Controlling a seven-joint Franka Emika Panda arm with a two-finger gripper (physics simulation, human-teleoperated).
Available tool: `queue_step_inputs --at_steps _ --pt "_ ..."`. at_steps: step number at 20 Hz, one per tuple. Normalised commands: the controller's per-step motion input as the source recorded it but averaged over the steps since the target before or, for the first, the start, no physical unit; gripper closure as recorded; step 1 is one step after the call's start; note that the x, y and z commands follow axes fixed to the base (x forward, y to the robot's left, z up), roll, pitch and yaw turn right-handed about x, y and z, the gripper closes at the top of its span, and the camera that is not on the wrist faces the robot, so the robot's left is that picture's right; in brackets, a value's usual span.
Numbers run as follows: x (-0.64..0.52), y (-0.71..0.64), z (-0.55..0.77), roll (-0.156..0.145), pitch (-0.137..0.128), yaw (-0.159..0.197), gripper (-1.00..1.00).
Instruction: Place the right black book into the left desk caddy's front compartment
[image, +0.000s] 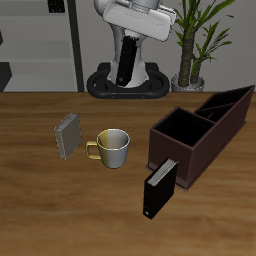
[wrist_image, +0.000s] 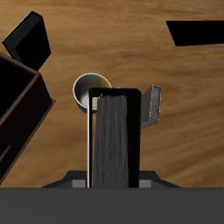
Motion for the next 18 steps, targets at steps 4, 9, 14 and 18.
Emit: queue_step_inputs --at_steps 4,9,14,18 --pt "-0.21 0.30 -0.04 0.025 0.018 -0.059 1.00" --pt "-0.12 0.16 -0.08 0.014 0.021 -0.059 1.00" --pt "-0.14 0.27 -0.15 0.044 0.015 -0.028 1.00" --pt "-0.08 0.29 -0.18 0.057 0.037 -0.086 1.00"
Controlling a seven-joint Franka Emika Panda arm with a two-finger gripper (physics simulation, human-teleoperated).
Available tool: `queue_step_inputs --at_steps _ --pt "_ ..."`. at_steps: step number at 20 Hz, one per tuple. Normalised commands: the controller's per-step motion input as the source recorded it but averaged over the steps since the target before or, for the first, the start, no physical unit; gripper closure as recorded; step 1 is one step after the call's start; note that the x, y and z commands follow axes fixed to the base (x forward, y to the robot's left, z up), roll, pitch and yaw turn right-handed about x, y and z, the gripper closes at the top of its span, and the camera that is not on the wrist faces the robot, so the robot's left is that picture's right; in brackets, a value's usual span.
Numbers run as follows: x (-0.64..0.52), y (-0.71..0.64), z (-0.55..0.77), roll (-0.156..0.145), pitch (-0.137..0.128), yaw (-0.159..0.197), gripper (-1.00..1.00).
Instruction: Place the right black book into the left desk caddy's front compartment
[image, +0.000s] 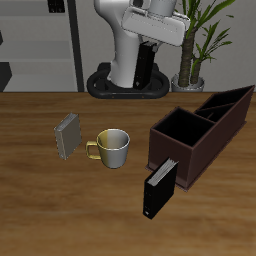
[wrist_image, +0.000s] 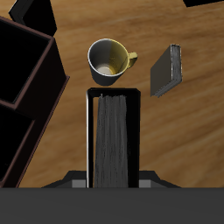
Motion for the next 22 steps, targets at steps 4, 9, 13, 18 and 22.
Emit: queue_step_inputs --at_steps 4,9,13,18,22 --pt "0.00 0.33 -0.26 0.063 0.006 -0.050 1.00" --pt "0.00 0.26 -0.10 0.047 0.014 -0.056 1.00" --pt "0.01 0.11 0.07 -0.005 -0.028 -0.095 1.00" --pt "0.12 0.17 -0.01 0.028 -0.007 -0.060 1.00" --pt "0.17 0.18 -0.09 0.048 0.023 -0.091 1.00"
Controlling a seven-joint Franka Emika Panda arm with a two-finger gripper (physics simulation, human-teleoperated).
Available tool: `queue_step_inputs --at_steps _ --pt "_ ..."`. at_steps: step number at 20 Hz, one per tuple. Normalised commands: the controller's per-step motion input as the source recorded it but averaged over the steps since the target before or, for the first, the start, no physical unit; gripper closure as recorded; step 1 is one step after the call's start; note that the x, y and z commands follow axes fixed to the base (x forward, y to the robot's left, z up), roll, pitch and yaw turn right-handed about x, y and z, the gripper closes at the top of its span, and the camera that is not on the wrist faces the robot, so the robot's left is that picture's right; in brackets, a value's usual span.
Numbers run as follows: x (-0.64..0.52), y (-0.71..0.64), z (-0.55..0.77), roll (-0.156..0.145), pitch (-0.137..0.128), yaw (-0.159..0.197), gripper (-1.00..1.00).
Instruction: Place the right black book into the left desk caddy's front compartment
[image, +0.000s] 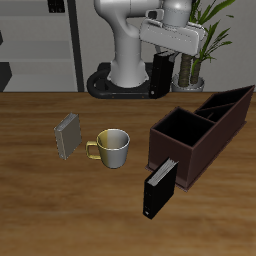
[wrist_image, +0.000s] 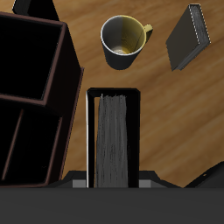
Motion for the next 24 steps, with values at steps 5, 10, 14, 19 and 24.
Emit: queue_step_inputs --at_steps 5,10,14,19,24 --pt "0.08 0.33 -0.15 0.061 0.016 -0.069 1.00" --pt "0.02 0.17 -0.14 0.050 0.023 -0.064 1.00" --pt "-0.08 0.18 -0.05 0.049 -0.006 -0.043 1.00" --pt "-0.07 0.31 -0.08 0.065 -0.040 -0.015 1.00" --pt "0.10 0.17 -0.15 0.017 0.017 -0.018 1.00"
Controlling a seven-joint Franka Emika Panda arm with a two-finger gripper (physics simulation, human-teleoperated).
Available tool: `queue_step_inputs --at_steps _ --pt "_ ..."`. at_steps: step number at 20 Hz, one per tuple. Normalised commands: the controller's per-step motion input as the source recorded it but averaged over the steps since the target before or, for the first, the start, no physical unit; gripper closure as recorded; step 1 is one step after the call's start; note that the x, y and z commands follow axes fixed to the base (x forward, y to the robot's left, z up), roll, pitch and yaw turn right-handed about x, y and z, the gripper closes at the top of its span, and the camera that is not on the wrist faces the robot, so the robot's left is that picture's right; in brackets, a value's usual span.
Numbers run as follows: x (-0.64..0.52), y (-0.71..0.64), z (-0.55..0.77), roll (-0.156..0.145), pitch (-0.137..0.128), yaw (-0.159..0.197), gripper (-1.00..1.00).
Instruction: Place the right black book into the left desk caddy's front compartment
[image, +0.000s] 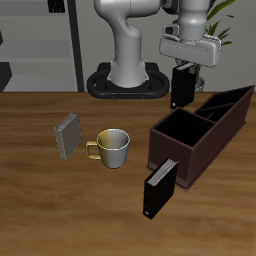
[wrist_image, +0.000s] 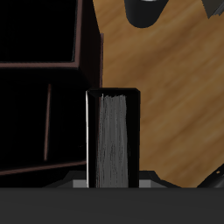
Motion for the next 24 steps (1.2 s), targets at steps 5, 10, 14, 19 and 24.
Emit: queue_step_inputs --at_steps 5,10,14,19,24 --pt "0.17 0.24 -0.01 -0.004 0.008 -0.007 1.00" --pt "0.06 0.21 0.00 0.028 -0.011 0.010 1.00" --pt "0.19 0.21 0.01 0.042 -0.001 0.043 1.00" --pt "0.16 0.09 0.10 0.028 -0.029 0.038 1.00" --pt "0.12 0.01 0.09 0.021 0.001 0.005 1.00"
